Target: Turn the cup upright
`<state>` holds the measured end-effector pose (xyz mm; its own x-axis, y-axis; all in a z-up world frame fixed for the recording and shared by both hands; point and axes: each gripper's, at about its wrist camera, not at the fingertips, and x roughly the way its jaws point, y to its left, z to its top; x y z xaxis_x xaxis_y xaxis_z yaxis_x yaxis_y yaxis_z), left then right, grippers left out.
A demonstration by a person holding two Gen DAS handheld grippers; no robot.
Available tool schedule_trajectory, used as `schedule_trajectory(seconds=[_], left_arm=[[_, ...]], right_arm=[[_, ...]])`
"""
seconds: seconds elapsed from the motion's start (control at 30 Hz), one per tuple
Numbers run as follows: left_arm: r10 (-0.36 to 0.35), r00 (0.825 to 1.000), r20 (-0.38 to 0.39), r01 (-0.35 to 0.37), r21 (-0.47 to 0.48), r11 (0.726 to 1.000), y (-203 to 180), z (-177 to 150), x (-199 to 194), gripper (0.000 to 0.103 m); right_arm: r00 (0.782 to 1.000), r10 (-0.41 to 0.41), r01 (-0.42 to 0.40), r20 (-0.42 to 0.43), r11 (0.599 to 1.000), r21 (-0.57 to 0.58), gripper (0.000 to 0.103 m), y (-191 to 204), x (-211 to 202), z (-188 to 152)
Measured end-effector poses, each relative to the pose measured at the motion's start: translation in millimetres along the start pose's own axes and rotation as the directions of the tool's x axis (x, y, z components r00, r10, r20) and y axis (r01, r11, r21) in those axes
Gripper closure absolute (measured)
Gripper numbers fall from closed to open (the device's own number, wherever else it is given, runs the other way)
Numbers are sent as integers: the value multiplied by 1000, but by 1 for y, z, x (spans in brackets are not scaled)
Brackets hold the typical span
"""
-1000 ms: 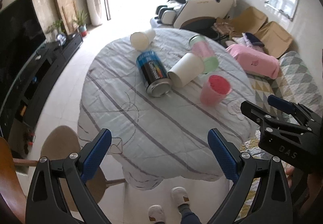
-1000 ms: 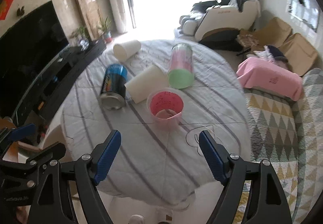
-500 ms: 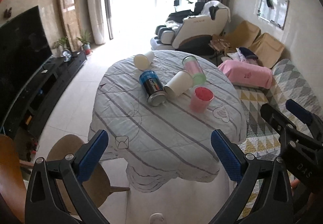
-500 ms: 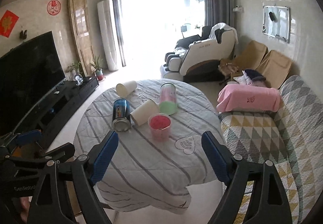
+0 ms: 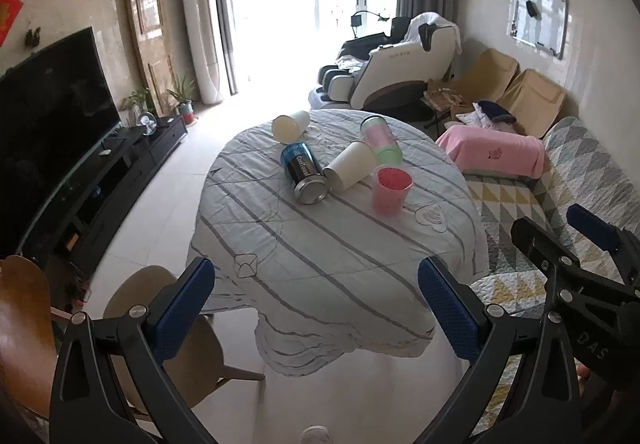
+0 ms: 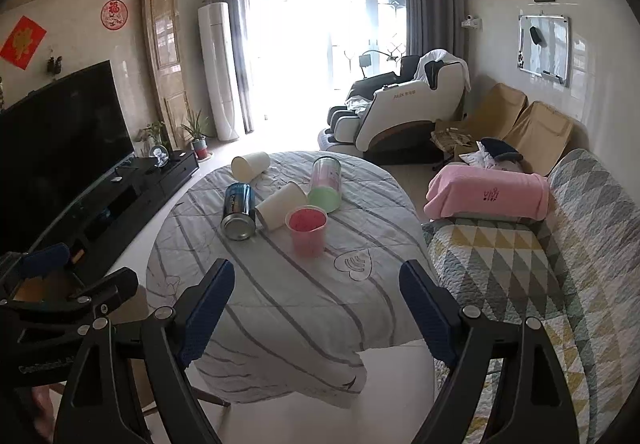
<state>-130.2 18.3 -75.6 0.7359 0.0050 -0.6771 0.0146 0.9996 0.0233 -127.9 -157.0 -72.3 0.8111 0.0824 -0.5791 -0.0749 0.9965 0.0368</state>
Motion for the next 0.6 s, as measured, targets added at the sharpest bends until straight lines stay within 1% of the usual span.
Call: schedule_trajectory(seconds=[0.17, 0.37, 0.6], left_arm=[[-7, 1000, 4, 7, -14, 1000, -2, -1, -3, 0], [5, 1000, 10, -5, -6, 1000, -4, 0, -4, 0], [-7, 1000, 29, 7, -3, 1000, -2, 3, -6, 0]], right_arm=[[1000, 1, -1, -1, 1000, -9, 17, -1, -4, -4], [1000, 4, -4, 5, 1000, -7, 17, -3, -6, -6], [1000, 2, -2, 11, 1000, -5, 17, -3, -6, -6]])
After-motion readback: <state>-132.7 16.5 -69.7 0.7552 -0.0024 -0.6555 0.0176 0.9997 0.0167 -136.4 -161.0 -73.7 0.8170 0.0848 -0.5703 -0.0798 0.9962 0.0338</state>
